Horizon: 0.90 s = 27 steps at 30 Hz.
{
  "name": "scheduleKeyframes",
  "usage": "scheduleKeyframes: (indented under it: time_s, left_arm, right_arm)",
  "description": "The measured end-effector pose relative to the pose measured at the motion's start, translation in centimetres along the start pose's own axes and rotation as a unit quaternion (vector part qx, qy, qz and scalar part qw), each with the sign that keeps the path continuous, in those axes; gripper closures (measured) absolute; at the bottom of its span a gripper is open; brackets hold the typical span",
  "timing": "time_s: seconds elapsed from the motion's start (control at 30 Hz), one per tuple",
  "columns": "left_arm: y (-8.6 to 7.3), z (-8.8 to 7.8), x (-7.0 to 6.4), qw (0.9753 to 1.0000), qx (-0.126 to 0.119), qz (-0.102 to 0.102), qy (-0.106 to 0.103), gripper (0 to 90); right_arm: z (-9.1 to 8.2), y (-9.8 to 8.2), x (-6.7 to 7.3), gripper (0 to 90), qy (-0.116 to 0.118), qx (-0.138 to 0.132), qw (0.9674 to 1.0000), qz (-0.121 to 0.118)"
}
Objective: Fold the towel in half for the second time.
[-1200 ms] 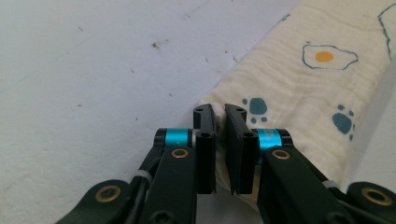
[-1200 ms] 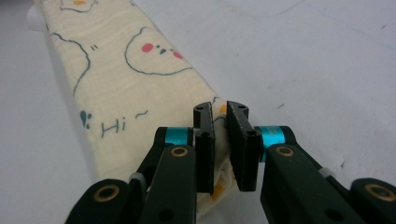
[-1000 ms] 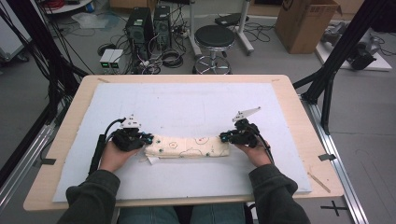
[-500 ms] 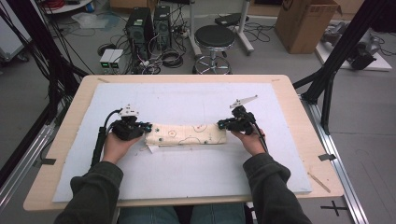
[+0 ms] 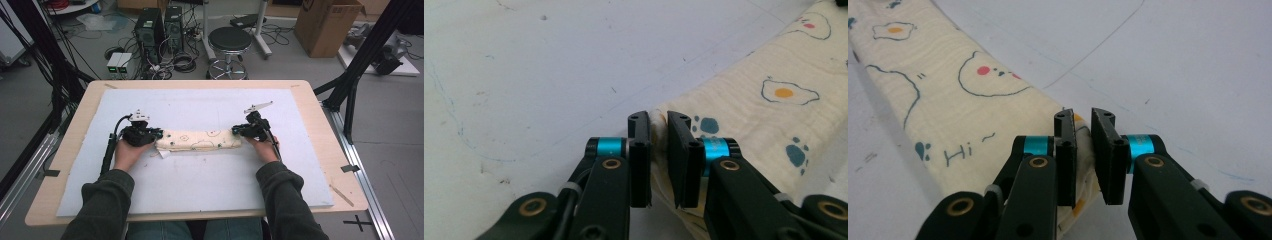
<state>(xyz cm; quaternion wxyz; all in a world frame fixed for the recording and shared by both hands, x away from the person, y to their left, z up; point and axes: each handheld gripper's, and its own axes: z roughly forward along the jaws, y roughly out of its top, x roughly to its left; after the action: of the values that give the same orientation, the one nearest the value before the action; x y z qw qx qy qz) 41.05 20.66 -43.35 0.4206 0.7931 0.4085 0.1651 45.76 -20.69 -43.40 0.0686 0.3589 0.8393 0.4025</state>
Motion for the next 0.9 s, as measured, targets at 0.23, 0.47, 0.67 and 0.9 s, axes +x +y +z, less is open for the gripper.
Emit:
scheduleKeyframes:
  time_s: [0.23, 0.47, 0.67, 0.9]
  left_arm:
    - [0.3, -0.8, -0.1, 0.9997, -0.024, -0.006, 0.000, 59.2]
    - [0.6, -1.8, -0.4, 0.9987, -0.046, -0.010, -0.018, 52.7]
    - [0.8, -2.4, -0.7, 0.9983, -0.049, -0.014, -0.028, 48.5]
    - [1.0, -2.9, -1.3, 0.9982, -0.047, -0.006, -0.036, 45.4]
  right_arm:
    - [-0.5, 0.0, -0.1, 63.1, 0.000, -0.007, 0.9999, 0.013]
    - [-2.4, 0.2, 0.2, 52.5, 0.004, -0.028, 0.9995, 0.015]
    - [-3.0, 0.2, 0.5, 42.6, 0.010, -0.030, 0.9994, 0.017]
    - [-3.1, 0.4, 1.4, 33.6, 0.005, -0.028, 0.9996, 0.005]
